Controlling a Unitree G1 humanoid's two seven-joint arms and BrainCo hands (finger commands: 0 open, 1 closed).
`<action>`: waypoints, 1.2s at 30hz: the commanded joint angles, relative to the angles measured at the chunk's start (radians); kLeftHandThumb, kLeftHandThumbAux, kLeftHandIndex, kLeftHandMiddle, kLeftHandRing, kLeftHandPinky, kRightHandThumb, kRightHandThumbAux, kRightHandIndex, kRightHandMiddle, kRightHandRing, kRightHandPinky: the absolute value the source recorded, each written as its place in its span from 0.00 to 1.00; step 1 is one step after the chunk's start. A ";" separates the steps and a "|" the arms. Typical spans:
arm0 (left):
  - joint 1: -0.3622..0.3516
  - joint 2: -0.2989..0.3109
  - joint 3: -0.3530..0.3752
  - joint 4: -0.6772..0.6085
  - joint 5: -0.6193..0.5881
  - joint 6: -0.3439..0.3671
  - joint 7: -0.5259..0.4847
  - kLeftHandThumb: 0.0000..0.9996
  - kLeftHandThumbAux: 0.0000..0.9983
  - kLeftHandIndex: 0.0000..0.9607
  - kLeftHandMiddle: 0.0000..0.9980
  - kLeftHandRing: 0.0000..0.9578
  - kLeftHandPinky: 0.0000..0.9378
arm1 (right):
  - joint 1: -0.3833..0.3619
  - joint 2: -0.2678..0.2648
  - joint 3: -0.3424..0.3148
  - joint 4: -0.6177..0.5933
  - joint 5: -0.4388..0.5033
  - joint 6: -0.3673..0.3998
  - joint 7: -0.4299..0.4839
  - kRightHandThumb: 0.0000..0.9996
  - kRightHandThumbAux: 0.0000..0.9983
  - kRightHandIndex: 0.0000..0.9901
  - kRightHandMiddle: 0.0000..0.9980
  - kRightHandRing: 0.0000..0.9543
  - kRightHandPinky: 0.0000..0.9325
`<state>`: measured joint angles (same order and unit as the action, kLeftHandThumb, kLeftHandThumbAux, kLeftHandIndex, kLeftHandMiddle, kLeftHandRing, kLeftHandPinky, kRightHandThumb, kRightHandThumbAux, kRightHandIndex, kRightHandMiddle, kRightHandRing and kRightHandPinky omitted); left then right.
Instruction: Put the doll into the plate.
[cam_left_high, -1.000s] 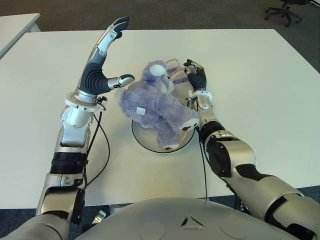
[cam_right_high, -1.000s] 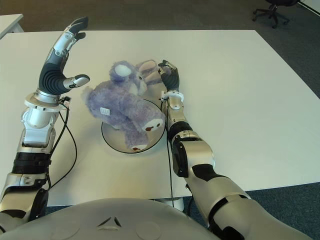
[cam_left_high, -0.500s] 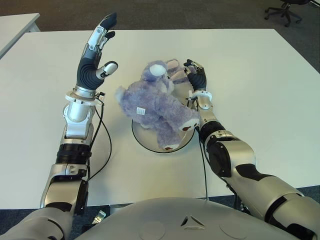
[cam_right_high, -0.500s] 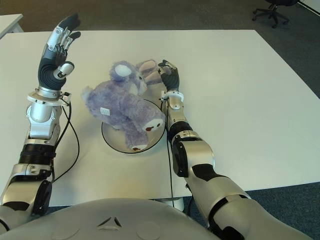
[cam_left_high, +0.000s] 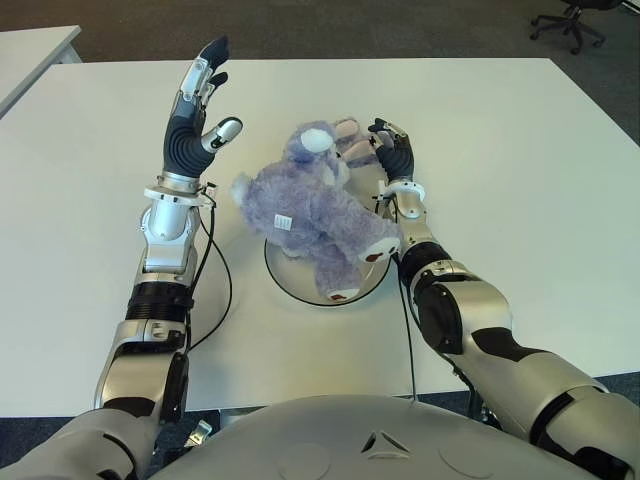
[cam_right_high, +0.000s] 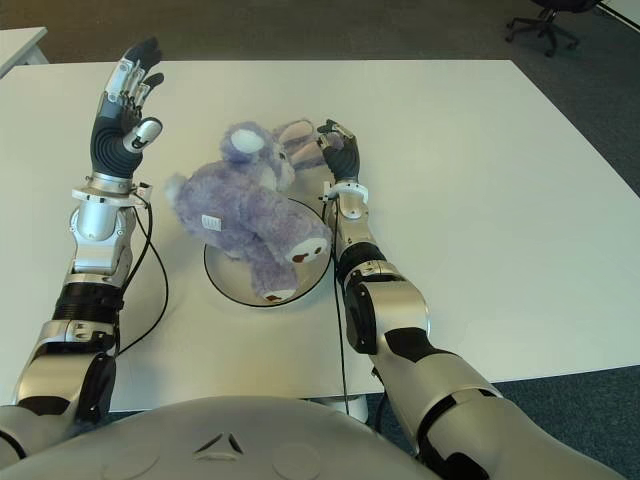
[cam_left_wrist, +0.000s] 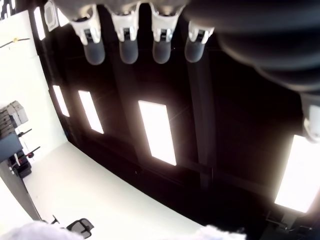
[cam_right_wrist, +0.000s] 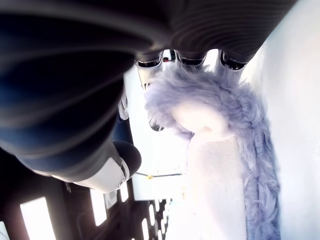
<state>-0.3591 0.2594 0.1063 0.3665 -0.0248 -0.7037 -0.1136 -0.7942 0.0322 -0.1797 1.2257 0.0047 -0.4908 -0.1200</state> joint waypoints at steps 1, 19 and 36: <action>-0.018 -0.009 0.021 0.063 -0.030 0.017 -0.001 0.05 0.37 0.00 0.06 0.05 0.07 | 0.097 0.012 -0.010 0.072 0.007 0.049 0.005 0.68 0.74 0.40 0.16 0.16 0.23; -0.080 -0.028 0.042 0.233 0.078 -0.077 0.126 0.01 0.33 0.00 0.09 0.09 0.12 | 0.095 0.005 -0.015 0.072 0.008 0.043 0.010 0.68 0.74 0.40 0.15 0.16 0.22; -0.114 -0.026 0.029 0.378 0.123 -0.088 0.197 0.00 0.34 0.00 0.11 0.10 0.11 | 0.094 0.000 -0.022 0.069 0.013 0.034 0.017 0.68 0.73 0.40 0.17 0.17 0.24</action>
<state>-0.4609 0.2400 0.1372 0.7085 0.1065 -0.7920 0.0815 -0.7957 0.0241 -0.1900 1.2276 0.0082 -0.4960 -0.1075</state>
